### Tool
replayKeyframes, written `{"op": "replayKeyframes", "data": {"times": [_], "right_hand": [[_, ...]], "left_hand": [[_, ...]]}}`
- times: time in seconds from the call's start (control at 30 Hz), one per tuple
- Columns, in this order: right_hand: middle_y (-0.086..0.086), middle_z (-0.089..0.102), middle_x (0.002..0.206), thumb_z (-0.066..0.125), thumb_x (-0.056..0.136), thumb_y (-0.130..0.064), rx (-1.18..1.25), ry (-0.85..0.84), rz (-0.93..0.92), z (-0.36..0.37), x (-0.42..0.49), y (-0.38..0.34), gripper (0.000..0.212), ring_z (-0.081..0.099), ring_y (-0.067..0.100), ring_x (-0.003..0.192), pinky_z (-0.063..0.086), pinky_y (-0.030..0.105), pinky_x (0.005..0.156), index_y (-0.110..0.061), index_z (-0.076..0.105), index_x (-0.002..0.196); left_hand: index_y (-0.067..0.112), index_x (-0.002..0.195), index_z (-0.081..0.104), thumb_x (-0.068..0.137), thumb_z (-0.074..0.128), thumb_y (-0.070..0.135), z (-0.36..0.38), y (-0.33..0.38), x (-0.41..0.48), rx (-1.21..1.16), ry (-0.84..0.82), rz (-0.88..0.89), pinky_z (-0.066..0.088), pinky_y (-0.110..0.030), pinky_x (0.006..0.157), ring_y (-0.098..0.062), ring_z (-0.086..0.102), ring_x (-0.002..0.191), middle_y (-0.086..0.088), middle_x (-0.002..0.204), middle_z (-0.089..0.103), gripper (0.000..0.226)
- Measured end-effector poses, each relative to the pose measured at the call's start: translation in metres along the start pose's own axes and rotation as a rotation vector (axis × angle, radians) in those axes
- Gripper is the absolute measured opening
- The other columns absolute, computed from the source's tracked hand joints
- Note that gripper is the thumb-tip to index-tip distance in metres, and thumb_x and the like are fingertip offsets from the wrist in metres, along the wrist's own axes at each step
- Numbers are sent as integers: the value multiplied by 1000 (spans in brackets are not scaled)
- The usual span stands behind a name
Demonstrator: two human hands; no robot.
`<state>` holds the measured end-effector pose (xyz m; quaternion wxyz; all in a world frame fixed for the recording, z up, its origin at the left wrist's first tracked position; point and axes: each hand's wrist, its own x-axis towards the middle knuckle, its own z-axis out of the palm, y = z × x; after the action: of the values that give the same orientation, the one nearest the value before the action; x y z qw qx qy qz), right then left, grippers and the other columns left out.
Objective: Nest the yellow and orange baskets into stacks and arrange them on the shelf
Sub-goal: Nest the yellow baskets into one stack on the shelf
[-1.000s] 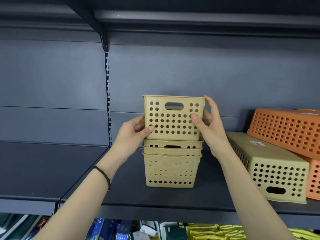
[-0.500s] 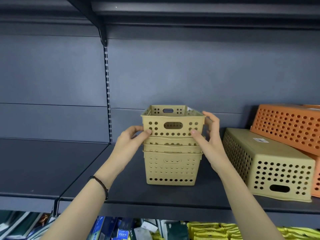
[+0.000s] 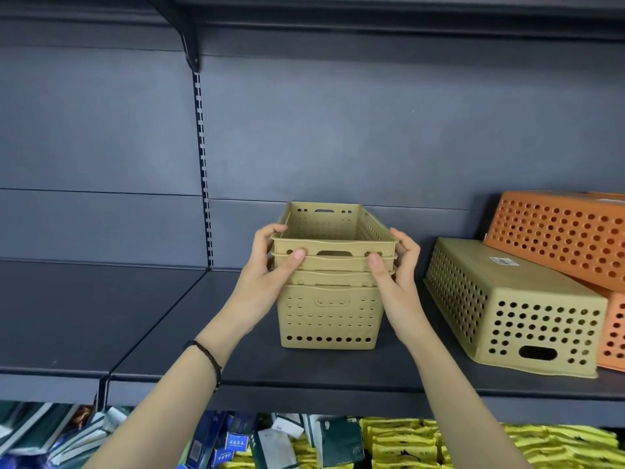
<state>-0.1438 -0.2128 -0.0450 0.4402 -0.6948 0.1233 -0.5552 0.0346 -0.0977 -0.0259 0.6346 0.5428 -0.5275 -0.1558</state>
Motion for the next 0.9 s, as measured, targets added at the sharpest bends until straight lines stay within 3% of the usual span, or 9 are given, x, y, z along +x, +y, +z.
{"op": "replayKeyframes", "data": {"times": [0.1, 0.3, 0.43, 0.5, 0.57, 0.6, 0.7, 0.8, 0.9], "right_hand": [[-21, 41, 133, 56, 88, -41, -7, 0, 17, 9, -2, -2, 46, 47, -1, 125, 44, 16, 94, -52, 29, 123], [-30, 36, 129, 54, 92, -37, -26, -47, 73, 35, -5, -10, 46, 42, -16, 119, 40, 6, 91, -46, 24, 126], [-26, 37, 131, 52, 96, -34, -77, -64, 130, 41, -7, -17, 53, 44, -9, 121, 44, 11, 89, -45, 16, 132], [-21, 38, 135, 51, 96, -35, -96, -57, 153, 42, -9, -21, 53, 45, -10, 120, 43, 12, 90, -46, 15, 133], [-19, 40, 137, 50, 97, -36, -143, -45, 169, 43, -12, -24, 55, 46, -11, 117, 41, 12, 89, -49, 12, 135], [-22, 42, 135, 49, 97, -38, -175, -42, 176, 43, -15, -26, 56, 47, -13, 114, 41, 10, 87, -50, 11, 137], [-30, 45, 128, 46, 99, -39, -276, -57, 186, 39, -23, -29, 64, 49, -12, 109, 38, 11, 89, -46, 6, 147], [-24, 45, 134, 49, 99, -31, -369, -105, 207, 31, -33, -32, 65, 47, 0, 120, 38, 24, 100, -37, 12, 152], [-8, 49, 141, 54, 96, -31, -629, -112, 232, 18, -47, -31, 59, 48, 14, 128, 44, 35, 100, -33, 25, 147]], "left_hand": [[48, 118, 43, 73, 61, 65, -6, 0, 0, 21, 7, 21, 42, -51, 103, -17, 51, 108, 6, 127, 54, 51], [46, 125, 40, 86, 62, 50, -32, -1, -6, 6, -1, 28, 43, -45, 104, -14, 55, 107, 4, 131, 54, 45], [46, 141, 28, 94, 55, 36, -37, 0, -12, -48, -15, 7, 45, -22, 96, -6, 54, 121, 6, 140, 51, 55], [43, 149, 18, 95, 55, 37, -36, -2, -14, -45, 12, -21, 42, -21, 98, -5, 51, 125, 7, 144, 48, 66], [37, 152, 16, 95, 53, 37, -34, -6, -19, 55, 37, -25, 42, -16, 95, -1, 54, 119, 11, 138, 54, 68], [33, 150, 25, 96, 52, 36, -33, -5, -23, 135, 46, -18, 42, -7, 86, 4, 56, 110, 14, 127, 60, 61], [30, 132, 49, 98, 48, 31, -40, -4, -38, 334, 32, 8, 41, -2, 71, 6, 59, 95, 17, 105, 65, 34], [20, 102, 65, 96, 47, 31, -50, -5, -54, 794, 71, 1, 45, -28, 61, -19, 61, 77, 1, 89, 67, 22], [15, 51, 53, 82, 65, 26, -51, -2, -76, 1307, 100, 222, 22, -18, 41, -19, 40, 41, 2, 48, 49, 35]]}}
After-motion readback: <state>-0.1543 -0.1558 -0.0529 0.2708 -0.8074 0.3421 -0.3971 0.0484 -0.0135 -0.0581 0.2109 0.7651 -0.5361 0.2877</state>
